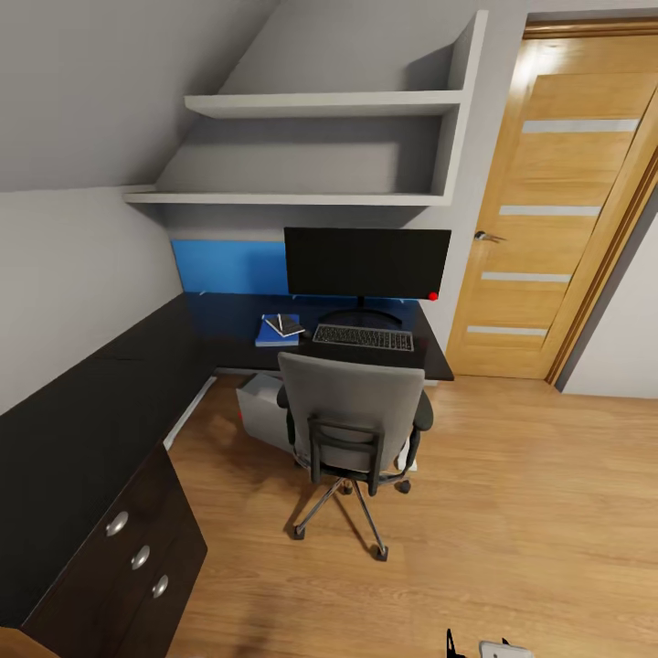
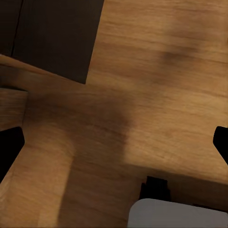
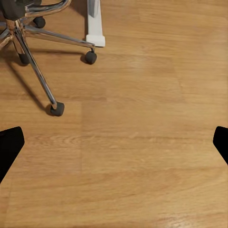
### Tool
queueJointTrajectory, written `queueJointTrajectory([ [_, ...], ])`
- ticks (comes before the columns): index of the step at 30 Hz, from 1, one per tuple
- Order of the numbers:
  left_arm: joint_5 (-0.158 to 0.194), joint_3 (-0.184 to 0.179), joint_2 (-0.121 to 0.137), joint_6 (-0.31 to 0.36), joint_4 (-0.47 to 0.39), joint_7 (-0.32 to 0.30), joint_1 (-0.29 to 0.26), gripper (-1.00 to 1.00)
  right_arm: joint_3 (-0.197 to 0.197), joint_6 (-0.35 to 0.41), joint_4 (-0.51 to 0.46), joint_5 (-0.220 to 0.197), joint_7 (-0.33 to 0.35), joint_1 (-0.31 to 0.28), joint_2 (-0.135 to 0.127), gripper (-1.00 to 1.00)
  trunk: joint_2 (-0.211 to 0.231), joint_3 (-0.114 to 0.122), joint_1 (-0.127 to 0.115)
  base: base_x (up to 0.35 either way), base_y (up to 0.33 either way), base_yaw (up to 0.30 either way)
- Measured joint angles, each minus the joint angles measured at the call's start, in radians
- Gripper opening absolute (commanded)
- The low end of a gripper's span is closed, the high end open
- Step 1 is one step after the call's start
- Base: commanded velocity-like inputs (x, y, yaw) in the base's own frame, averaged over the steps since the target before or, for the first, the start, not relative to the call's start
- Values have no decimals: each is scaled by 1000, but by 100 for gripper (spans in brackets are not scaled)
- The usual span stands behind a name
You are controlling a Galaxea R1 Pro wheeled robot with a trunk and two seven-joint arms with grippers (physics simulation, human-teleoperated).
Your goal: In the bedroom, organize the workspace by keeping the computer under the desk, ensuring the monitor is on the desk, placing the keyboard on the desk next to the monitor, placing the mouse on the desk next to the keyboard, moving the folder from the swivel chair onto the desk next to the mouse, stacking the notebook on top of the folder with the pen on top of the notebook, and positioning the swivel chair next to the desk.
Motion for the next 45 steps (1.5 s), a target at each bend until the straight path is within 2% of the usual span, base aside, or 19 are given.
queueJointTrajectory([
  [45, 0, 0, -6, -4, 0, 0, 6, 100, 0, 0, 0, 0, 0, 0, 0, 100, 0, 0, 0, 0, 0, 0],
])
